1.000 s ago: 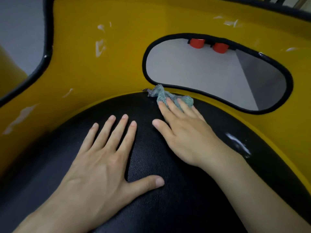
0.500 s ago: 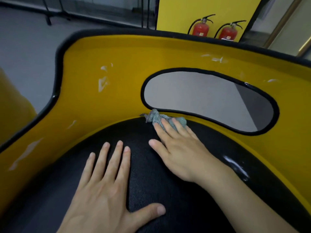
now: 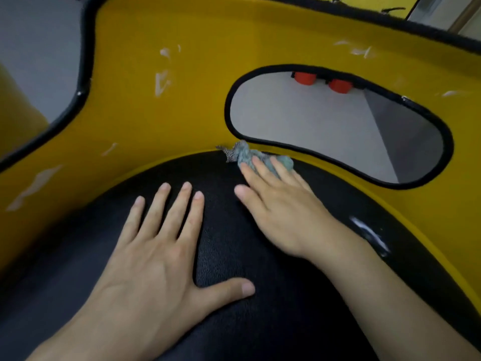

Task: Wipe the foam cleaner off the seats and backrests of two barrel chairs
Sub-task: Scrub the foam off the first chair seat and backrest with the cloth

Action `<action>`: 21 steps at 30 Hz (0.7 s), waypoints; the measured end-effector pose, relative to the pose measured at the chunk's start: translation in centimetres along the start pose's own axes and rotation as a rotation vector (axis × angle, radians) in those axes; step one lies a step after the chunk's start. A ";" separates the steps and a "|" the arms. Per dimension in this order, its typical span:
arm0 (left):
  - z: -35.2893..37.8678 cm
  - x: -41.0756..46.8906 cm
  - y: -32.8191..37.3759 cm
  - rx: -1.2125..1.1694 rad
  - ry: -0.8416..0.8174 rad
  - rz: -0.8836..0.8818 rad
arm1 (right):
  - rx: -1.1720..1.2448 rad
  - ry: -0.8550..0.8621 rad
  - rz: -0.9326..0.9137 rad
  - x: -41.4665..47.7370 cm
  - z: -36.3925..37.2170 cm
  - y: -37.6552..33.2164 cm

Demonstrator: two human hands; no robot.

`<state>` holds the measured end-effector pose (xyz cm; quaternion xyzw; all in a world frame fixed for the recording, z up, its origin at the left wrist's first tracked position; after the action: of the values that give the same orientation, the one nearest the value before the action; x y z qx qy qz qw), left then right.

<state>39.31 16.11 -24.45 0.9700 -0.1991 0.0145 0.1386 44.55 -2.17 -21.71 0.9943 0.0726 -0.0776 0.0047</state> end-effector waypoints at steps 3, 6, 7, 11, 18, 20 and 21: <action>0.0 -0.1 0.0 0.007 -0.012 0.013 | -0.004 -0.008 0.019 0.4 -0.1 0.0; 0.1 -0.1 -0.1 0.008 -0.023 0.016 | -0.009 0.011 0.011 -4.0 0.1 -0.3; 0.1 -0.1 -0.1 0.006 -0.021 0.020 | 0.004 -0.008 0.015 -6.0 0.5 -0.4; 0.1 0.0 -0.1 -0.010 -0.004 0.022 | -0.032 0.030 0.040 -10.0 0.6 -0.9; 0.1 -0.1 -0.1 0.016 -0.011 0.022 | 0.009 -0.033 0.111 0.1 -0.7 1.7; 0.2 -0.1 -0.2 0.020 -0.016 0.030 | 0.004 -0.022 0.111 0.5 -0.5 1.5; 0.2 -0.1 -0.2 0.017 -0.017 0.031 | -0.007 -0.005 0.109 -0.3 -0.2 1.3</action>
<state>39.28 16.24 -24.70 0.9681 -0.2150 0.0100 0.1282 44.44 -3.54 -21.42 0.9966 0.0186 -0.0797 0.0128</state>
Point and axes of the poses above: each hand's wrist, its own x-axis towards the middle knuckle, its own z-axis out of the palm, y = z × x, the point moved 4 cm from there along x, towards the middle knuckle, and after that the axes turned 9 degrees about -x, right-handed, at the moved point
